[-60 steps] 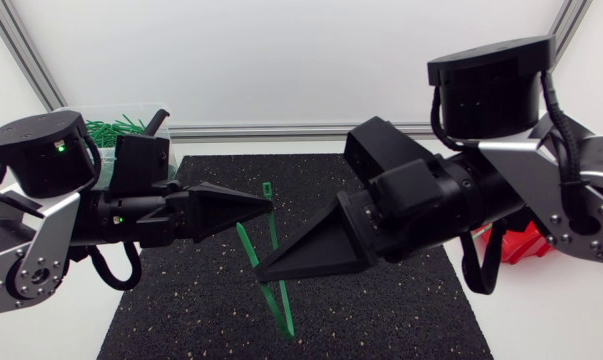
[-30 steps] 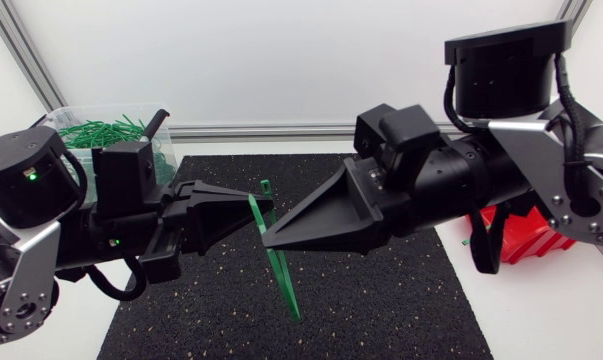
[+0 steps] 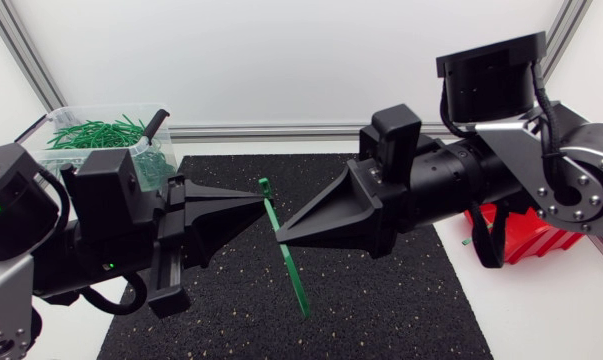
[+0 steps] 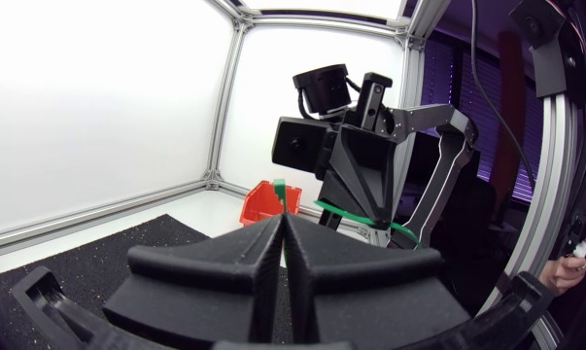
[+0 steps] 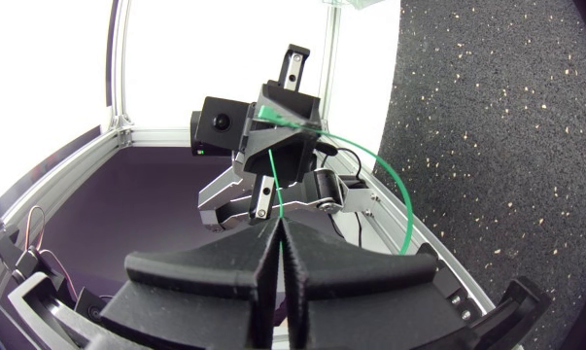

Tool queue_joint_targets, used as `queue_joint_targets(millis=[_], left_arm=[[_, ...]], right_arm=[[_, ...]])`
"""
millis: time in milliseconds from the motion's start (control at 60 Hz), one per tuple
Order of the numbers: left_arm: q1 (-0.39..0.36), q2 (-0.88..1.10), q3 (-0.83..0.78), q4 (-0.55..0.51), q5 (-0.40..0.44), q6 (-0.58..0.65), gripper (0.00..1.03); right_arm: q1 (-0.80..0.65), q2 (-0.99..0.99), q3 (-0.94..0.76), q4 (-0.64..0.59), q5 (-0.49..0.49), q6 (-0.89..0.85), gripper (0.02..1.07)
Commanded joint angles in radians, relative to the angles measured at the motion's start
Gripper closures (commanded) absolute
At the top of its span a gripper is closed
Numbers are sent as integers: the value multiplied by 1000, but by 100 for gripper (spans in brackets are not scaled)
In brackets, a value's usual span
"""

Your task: Take a green cable tie from the red box, thread the tail through the head to close it, then place it in the transparent bin on the left.

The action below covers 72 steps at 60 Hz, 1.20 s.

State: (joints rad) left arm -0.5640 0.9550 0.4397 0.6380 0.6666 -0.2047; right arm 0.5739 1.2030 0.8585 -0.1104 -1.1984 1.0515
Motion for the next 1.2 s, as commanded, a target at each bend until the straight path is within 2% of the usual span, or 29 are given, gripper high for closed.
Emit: queue_joint_targets(millis=[0, 133, 250, 450, 583, 850, 1183], left_arm=[[-10, -22, -21, 19, -12, 22, 99], [-16, -38, -24, 6, -10, -12, 99], [-20, -38, -22, 3, -10, -94, 99], [-68, -58, -50, 8, -10, -217, 99], [-89, -55, -55, 11, -10, -252, 99], [-91, -61, -29, 22, -44, -384, 98], [-91, -88, -7, 22, -50, -463, 98]], right_arm=[[-6, 13, 13, -18, -10, 27, 101], [-2, -6, 20, -32, -15, 27, 101], [6, -36, 31, -61, -15, 27, 101], [15, -63, 77, -187, -23, 15, 101], [60, -105, 108, -250, -20, 12, 101], [34, -106, 108, -256, -21, 12, 101], [9, -54, 93, -230, -23, 12, 101]])
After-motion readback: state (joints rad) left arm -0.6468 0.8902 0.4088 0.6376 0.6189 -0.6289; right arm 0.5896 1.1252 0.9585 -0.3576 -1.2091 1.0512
